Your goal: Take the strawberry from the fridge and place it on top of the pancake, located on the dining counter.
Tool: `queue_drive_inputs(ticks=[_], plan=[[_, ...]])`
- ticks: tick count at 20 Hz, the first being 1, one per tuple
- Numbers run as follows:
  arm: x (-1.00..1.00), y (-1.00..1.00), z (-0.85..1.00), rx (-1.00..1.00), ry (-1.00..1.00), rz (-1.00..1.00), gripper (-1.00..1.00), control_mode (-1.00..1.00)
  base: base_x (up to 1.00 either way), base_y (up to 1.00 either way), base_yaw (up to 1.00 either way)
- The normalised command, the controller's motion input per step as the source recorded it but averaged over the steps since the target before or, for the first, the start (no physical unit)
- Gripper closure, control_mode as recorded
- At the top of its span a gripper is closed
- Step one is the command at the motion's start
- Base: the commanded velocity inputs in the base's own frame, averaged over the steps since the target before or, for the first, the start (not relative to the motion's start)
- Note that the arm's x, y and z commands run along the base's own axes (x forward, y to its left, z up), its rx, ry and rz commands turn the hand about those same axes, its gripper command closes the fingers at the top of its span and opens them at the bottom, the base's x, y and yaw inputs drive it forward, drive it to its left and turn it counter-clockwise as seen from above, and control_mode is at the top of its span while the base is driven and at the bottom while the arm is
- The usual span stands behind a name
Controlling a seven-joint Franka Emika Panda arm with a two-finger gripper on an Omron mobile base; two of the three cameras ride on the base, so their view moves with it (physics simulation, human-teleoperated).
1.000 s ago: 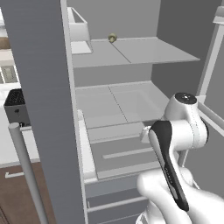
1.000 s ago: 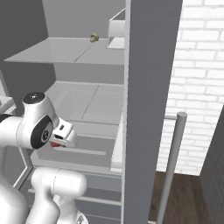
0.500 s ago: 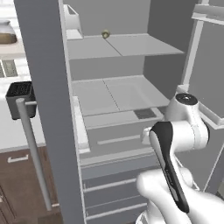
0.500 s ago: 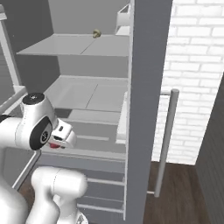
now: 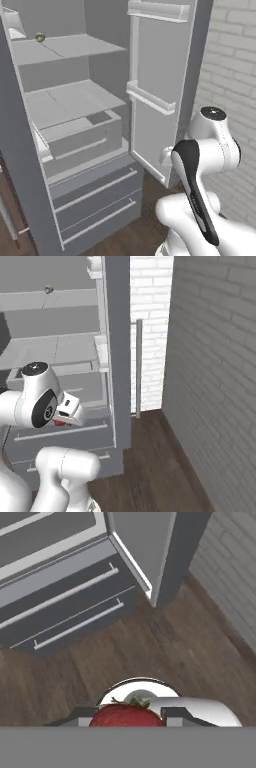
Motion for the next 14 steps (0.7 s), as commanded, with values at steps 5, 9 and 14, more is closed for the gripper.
queue_drive_inputs(ticks=[5, 9, 14], plan=[[0.0, 0.0, 0.0, 0.0, 0.0, 0.0, 1.0, 1.0, -0.13, -0.23, -0.81], [0.0, 0.0, 0.0, 0.0, 0.0, 0.0, 1.0, 1.0, -0.22, -0.3, -0.78], [0.0, 0.0, 0.0, 0.0, 0.0, 0.0, 1.0, 1.0, -0.15, -0.37, -0.78]])
